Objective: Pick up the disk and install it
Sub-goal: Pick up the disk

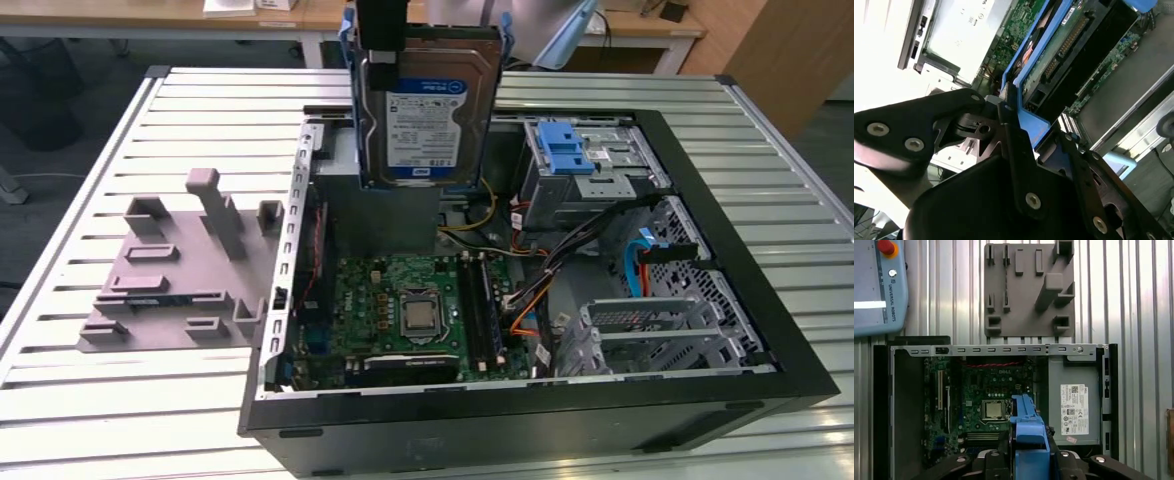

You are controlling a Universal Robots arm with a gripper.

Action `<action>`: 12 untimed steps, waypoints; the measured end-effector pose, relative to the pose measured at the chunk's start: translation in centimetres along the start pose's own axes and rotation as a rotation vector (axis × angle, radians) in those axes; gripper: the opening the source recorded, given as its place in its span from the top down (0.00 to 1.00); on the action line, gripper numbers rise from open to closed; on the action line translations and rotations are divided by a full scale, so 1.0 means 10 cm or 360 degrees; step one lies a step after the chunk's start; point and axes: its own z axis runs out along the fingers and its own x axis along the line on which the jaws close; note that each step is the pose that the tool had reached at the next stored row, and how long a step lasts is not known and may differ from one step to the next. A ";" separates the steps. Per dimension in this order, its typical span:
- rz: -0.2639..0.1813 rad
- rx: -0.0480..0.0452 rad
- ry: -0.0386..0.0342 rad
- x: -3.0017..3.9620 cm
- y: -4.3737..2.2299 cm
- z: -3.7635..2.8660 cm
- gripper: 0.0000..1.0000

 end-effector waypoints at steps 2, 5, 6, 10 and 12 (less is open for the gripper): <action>0.0000 0.0000 0.0000 0.055 -0.002 -0.002 0.64; 0.0000 0.0000 0.0000 0.106 -0.033 -0.002 0.64; 0.0000 0.0000 -0.0001 0.108 -0.065 -0.003 0.64; 0.0000 0.0000 -0.0001 0.106 -0.235 -0.007 0.64; 0.0000 0.0000 -0.0001 0.103 -0.325 -0.008 0.64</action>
